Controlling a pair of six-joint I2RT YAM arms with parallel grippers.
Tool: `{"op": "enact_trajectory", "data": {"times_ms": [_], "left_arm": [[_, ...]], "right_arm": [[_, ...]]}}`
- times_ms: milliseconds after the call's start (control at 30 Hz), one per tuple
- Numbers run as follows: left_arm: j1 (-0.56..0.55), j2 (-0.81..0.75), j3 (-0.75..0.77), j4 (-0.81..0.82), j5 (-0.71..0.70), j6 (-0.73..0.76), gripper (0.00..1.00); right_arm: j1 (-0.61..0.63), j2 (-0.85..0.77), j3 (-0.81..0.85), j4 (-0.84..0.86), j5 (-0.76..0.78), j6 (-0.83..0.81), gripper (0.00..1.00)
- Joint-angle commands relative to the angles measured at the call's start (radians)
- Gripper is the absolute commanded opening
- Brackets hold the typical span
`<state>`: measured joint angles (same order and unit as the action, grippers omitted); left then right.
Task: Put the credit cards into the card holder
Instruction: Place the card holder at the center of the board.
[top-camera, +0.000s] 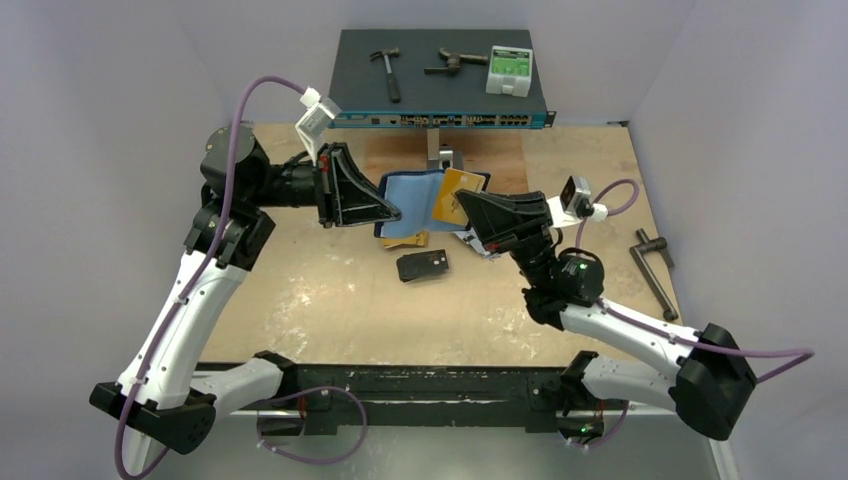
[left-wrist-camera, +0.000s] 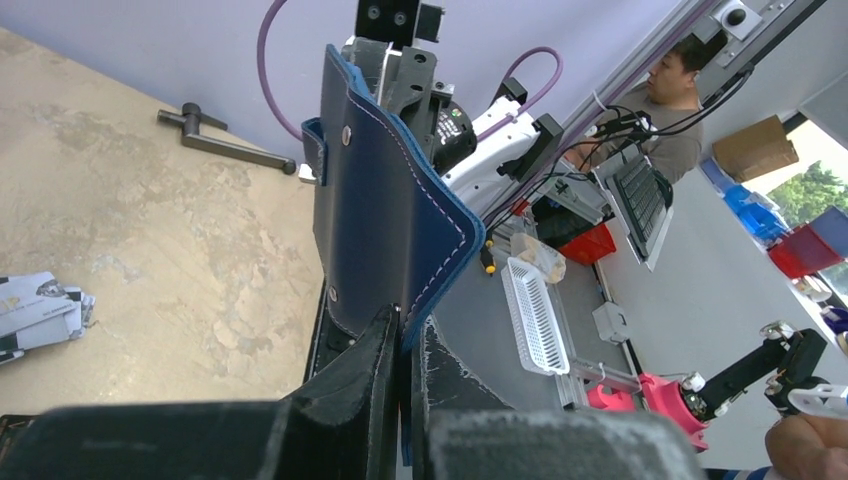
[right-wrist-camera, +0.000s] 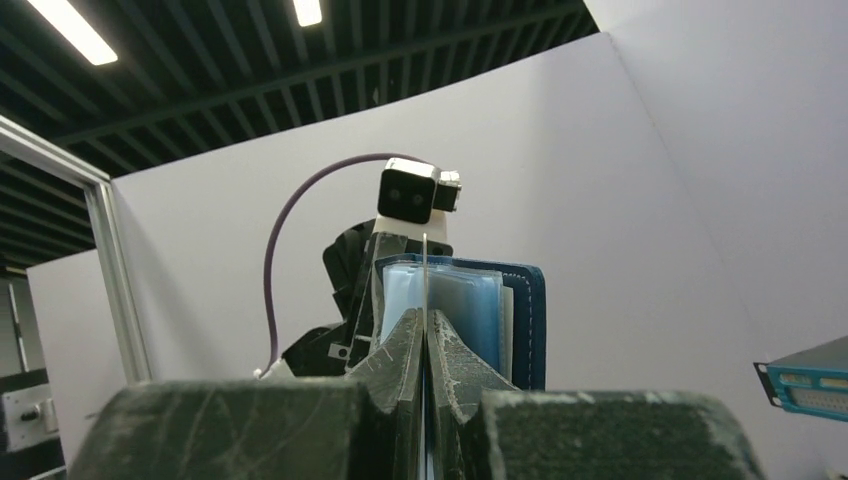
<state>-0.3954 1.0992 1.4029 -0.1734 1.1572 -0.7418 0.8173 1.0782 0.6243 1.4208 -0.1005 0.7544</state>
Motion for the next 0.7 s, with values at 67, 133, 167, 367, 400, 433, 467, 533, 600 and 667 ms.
{"op": "enact_trajectory", "data": {"times_ms": [67, 133, 167, 367, 400, 433, 467, 533, 600, 667], "left_arm": [[-0.008, -0.022, 0.047, 0.071, 0.017, -0.040, 0.00], [-0.008, -0.021, 0.048, 0.072, 0.010, -0.041, 0.00], [-0.007, -0.021, 0.046, 0.073, 0.006, -0.040, 0.00], [-0.005, -0.021, 0.041, 0.072, -0.001, -0.036, 0.00], [-0.005, -0.021, 0.041, 0.072, -0.001, -0.034, 0.00], [-0.004, -0.019, 0.041, 0.072, 0.000, -0.032, 0.00], [-0.003, -0.020, 0.041, 0.070, 0.001, -0.030, 0.00], [-0.001, -0.021, 0.038, 0.069, 0.001, -0.027, 0.00], [0.001, -0.021, 0.035, 0.069, -0.001, -0.028, 0.00], [0.003, -0.021, 0.034, 0.074, -0.002, -0.028, 0.00]], "right_arm": [[0.011, 0.090, 0.048, 0.194, 0.059, 0.091, 0.00], [0.024, 0.108, 0.055, 0.218, 0.074, 0.103, 0.00], [0.029, 0.115, 0.057, 0.227, 0.080, 0.104, 0.00], [0.037, 0.155, 0.067, 0.293, 0.124, 0.155, 0.00], [0.037, 0.156, 0.066, 0.300, 0.131, 0.159, 0.00], [0.037, 0.153, 0.065, 0.308, 0.136, 0.156, 0.00], [0.037, 0.146, 0.061, 0.308, 0.138, 0.151, 0.00], [0.037, 0.130, 0.052, 0.299, 0.144, 0.145, 0.00], [0.037, 0.123, 0.052, 0.311, 0.138, 0.146, 0.00], [0.037, 0.119, 0.047, 0.335, 0.147, 0.156, 0.00]]}}
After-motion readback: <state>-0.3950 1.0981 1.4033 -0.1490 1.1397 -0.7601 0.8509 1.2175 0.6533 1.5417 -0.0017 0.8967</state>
